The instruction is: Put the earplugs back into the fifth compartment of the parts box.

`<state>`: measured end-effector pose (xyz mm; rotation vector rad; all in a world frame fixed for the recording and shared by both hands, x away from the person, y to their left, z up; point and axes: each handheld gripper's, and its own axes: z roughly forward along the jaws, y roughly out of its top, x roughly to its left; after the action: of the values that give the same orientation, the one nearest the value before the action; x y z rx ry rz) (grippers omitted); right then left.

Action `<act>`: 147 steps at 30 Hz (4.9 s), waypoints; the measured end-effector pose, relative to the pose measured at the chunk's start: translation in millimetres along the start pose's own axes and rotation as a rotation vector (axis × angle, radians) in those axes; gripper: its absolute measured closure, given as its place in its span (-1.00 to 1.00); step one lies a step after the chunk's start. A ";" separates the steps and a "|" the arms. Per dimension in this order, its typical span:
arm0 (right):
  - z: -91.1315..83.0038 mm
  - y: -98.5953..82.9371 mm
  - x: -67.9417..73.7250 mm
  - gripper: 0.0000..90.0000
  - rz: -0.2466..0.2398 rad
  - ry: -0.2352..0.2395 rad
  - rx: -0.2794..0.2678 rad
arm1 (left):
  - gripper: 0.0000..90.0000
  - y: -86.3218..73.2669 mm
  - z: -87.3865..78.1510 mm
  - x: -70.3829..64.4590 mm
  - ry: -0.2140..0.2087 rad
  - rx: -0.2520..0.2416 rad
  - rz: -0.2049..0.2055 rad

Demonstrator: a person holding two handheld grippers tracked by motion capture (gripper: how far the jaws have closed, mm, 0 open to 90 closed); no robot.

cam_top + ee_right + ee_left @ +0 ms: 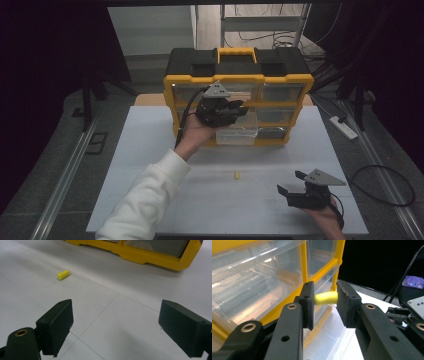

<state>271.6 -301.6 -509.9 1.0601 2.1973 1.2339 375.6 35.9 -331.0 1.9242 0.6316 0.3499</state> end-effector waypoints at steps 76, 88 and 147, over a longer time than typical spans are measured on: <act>1.6 -0.7 0.5 -0.71 -0.006 -0.004 0.018 | -0.52 -127.6 -5.9 -22.3 -0.095 0.256 0.006; 1.4 -0.7 0.7 -0.71 -0.005 -0.003 0.017 | -0.53 -140.7 36.8 -31.4 -0.147 0.361 0.028; -0.1 -0.5 0.1 -0.71 -0.008 -0.013 0.003 | 0.80 -155.7 85.1 -46.2 -0.119 0.464 0.102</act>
<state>271.2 -301.7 -510.2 1.0565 2.1918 1.2178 338.5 -3.5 -506.2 2.4064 0.5706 0.1572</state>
